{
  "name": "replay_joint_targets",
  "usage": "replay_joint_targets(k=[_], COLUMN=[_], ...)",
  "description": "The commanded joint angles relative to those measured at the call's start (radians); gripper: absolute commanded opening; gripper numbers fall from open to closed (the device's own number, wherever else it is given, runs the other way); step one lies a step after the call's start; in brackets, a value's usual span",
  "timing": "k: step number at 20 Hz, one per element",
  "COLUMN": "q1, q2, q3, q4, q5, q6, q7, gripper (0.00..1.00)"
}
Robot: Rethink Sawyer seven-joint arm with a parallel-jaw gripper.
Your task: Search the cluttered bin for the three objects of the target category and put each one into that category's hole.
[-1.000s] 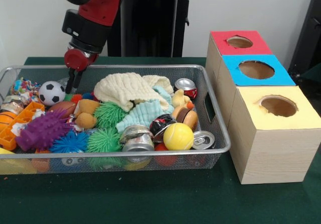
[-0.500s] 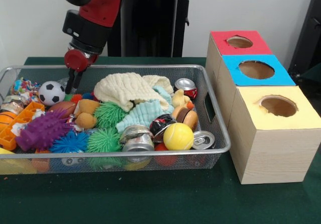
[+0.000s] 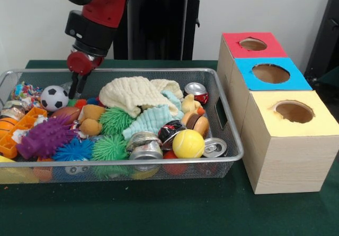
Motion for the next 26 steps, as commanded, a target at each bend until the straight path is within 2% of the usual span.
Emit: replay_joint_targets(k=[1, 10, 26], q1=[-0.026, -0.02, 0.023], q2=[0.077, 0.075, 0.074], q3=[-0.014, -0.033, -0.005], q4=[0.009, 0.01, -0.002], q5=[0.051, 0.075, 0.163], q6=[-0.002, -0.01, 0.03], q7=[0.2, 0.175, 0.135], gripper=[1.0, 1.0, 1.0])
